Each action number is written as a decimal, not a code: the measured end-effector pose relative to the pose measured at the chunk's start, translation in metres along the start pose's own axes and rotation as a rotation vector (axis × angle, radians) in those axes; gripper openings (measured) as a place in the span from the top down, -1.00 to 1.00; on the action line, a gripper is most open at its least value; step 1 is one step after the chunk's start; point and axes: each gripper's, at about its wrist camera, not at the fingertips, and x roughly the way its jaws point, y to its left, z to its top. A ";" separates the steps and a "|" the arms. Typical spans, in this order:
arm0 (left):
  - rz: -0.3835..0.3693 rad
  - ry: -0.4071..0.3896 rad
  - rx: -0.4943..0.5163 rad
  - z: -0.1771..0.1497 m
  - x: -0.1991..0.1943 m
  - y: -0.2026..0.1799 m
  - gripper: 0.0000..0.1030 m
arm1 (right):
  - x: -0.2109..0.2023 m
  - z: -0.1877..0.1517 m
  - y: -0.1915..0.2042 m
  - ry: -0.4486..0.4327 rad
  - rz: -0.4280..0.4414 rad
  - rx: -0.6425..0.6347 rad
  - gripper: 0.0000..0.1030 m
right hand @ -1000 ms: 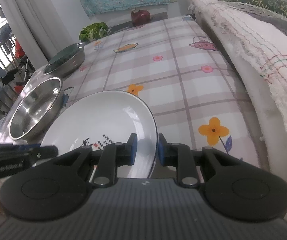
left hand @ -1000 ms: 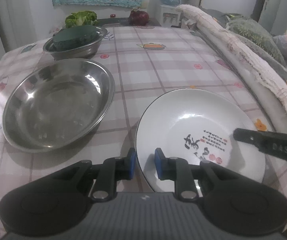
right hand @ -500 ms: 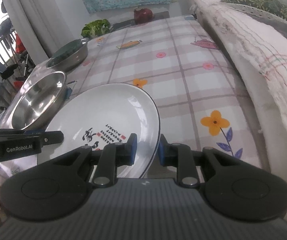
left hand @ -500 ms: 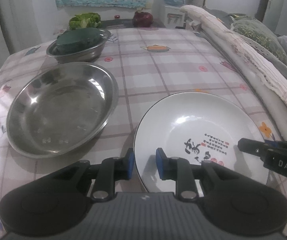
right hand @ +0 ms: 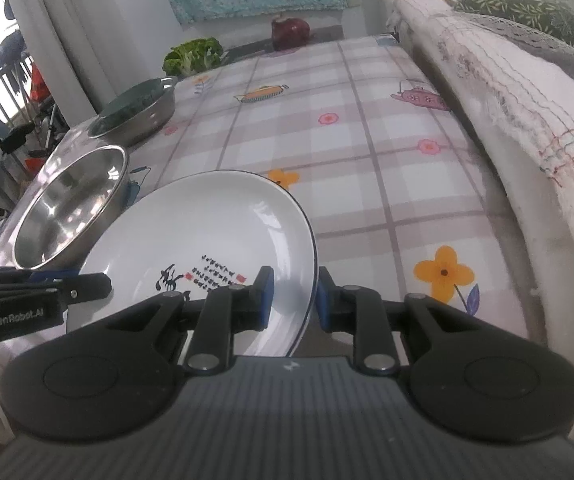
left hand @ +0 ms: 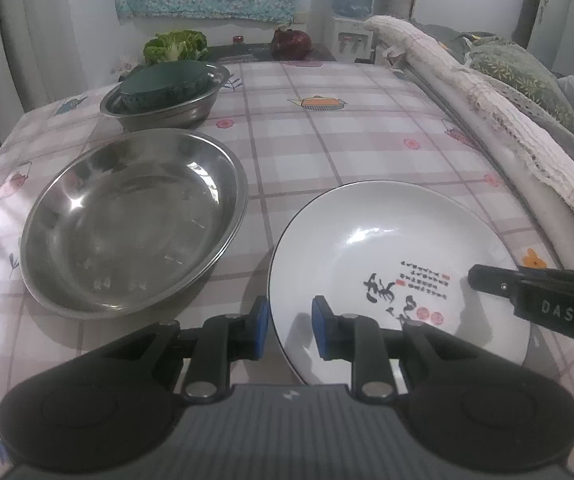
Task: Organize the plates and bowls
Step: 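Carry the white plate with both grippers toward the stacked steel basins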
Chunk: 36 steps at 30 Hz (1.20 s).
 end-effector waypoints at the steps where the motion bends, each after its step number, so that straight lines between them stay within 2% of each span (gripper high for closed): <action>1: -0.001 0.003 0.001 0.001 0.001 -0.001 0.53 | 0.000 -0.001 0.000 -0.001 0.000 -0.004 0.60; 6: -0.005 0.028 0.003 0.001 0.007 -0.001 0.49 | -0.001 -0.002 0.000 0.003 0.010 -0.005 0.56; 20: 0.006 0.022 0.009 0.001 0.011 -0.005 0.35 | 0.000 -0.006 0.006 -0.012 -0.001 -0.036 0.46; 36: 0.016 0.025 -0.002 0.004 0.009 -0.007 0.35 | -0.002 -0.003 0.010 -0.019 -0.025 -0.042 0.47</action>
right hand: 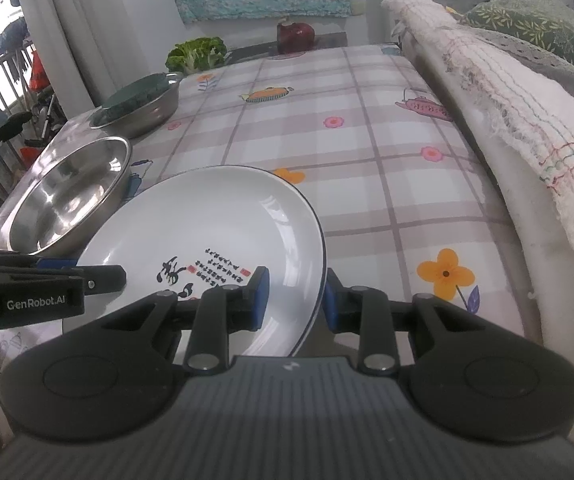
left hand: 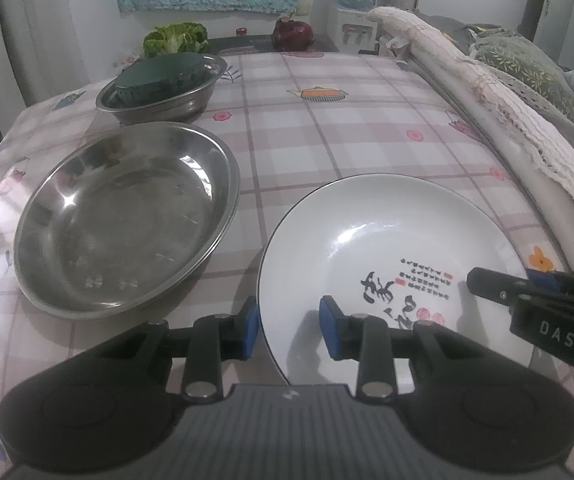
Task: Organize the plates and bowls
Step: 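Carry the white plate with both grippers toward the stacked steel basins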
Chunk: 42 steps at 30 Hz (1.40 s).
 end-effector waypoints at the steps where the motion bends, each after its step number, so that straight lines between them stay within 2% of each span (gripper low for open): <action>1: 0.001 -0.002 0.001 0.000 0.000 0.000 0.35 | -0.001 0.000 0.000 -0.002 0.001 0.001 0.47; 18: -0.001 -0.025 0.005 0.000 -0.008 -0.002 0.35 | -0.008 0.003 0.002 -0.020 -0.009 -0.012 0.47; 24: -0.024 -0.043 0.008 -0.001 -0.010 0.001 0.36 | -0.003 -0.002 -0.003 -0.004 -0.015 0.003 0.52; 32: -0.049 -0.033 -0.019 0.004 -0.003 0.013 0.67 | -0.009 -0.003 -0.011 0.004 0.011 0.041 0.62; 36: -0.064 -0.019 -0.037 0.004 0.002 0.018 0.71 | -0.005 -0.005 -0.017 0.014 0.042 0.091 0.65; 42: -0.059 -0.019 -0.051 0.005 0.002 0.018 0.72 | -0.004 -0.006 -0.015 0.003 0.036 0.092 0.64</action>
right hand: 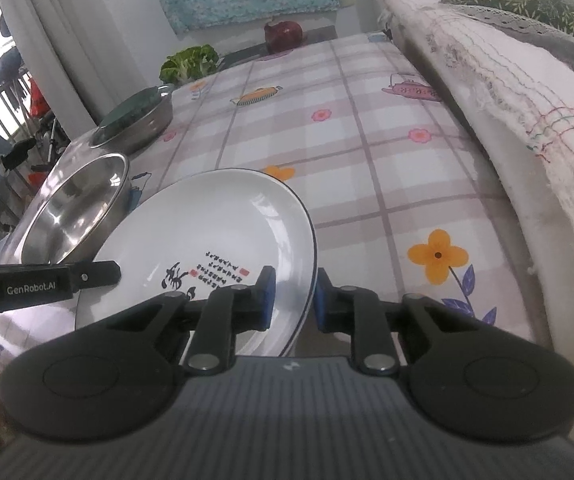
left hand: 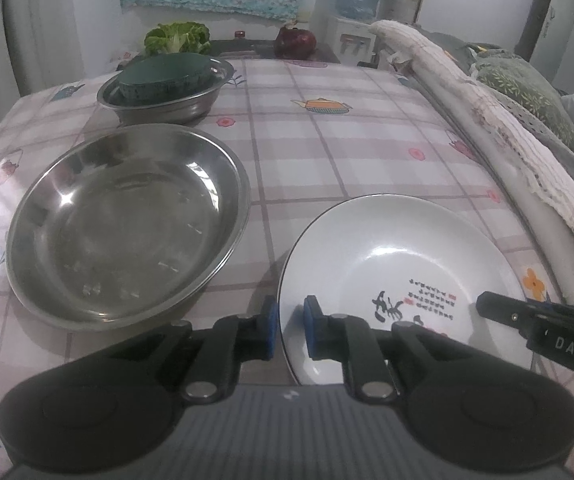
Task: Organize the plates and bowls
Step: 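Carry the white plate with both grippers toward the stacked steel basins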
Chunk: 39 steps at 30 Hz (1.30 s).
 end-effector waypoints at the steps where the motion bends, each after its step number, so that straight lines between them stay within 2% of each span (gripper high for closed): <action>1: 0.000 0.000 0.000 0.000 0.000 0.000 0.72 | -0.001 0.000 0.001 -0.002 -0.003 -0.004 0.64; 17: -0.016 -0.031 -0.002 0.002 -0.011 -0.005 0.72 | -0.013 0.004 0.001 -0.030 -0.026 -0.029 0.66; 39: -0.015 -0.092 -0.020 0.011 -0.032 0.000 0.72 | -0.023 0.020 0.009 -0.072 -0.010 -0.041 0.66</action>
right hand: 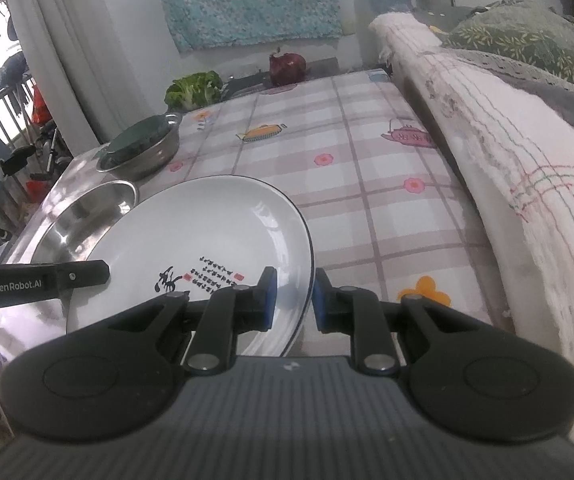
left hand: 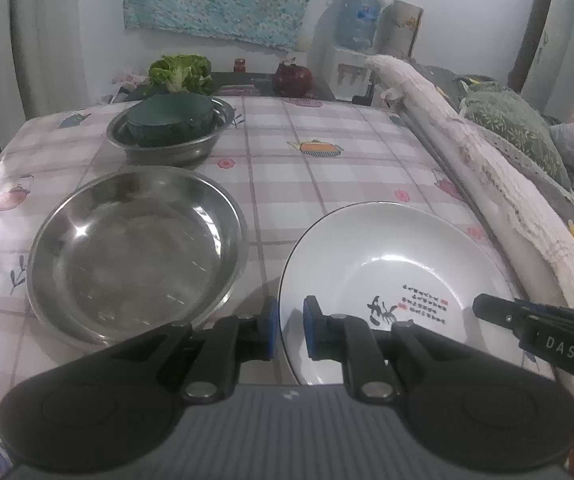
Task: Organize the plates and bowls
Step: 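Carry the white plate with both grippers toward the stacked steel basins, then lower the white plate into the steel basins and open both grippers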
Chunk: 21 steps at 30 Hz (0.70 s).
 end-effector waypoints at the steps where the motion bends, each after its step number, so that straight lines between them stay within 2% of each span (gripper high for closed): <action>1: 0.001 -0.003 -0.003 0.001 -0.001 0.001 0.72 | 0.000 0.001 0.001 -0.002 0.002 -0.002 0.66; 11: 0.012 -0.048 -0.062 0.009 -0.015 0.027 0.72 | 0.002 0.019 0.030 -0.020 0.033 -0.044 0.66; 21: 0.066 -0.097 -0.140 0.020 -0.027 0.080 0.72 | 0.023 0.040 0.088 -0.013 0.099 -0.096 0.66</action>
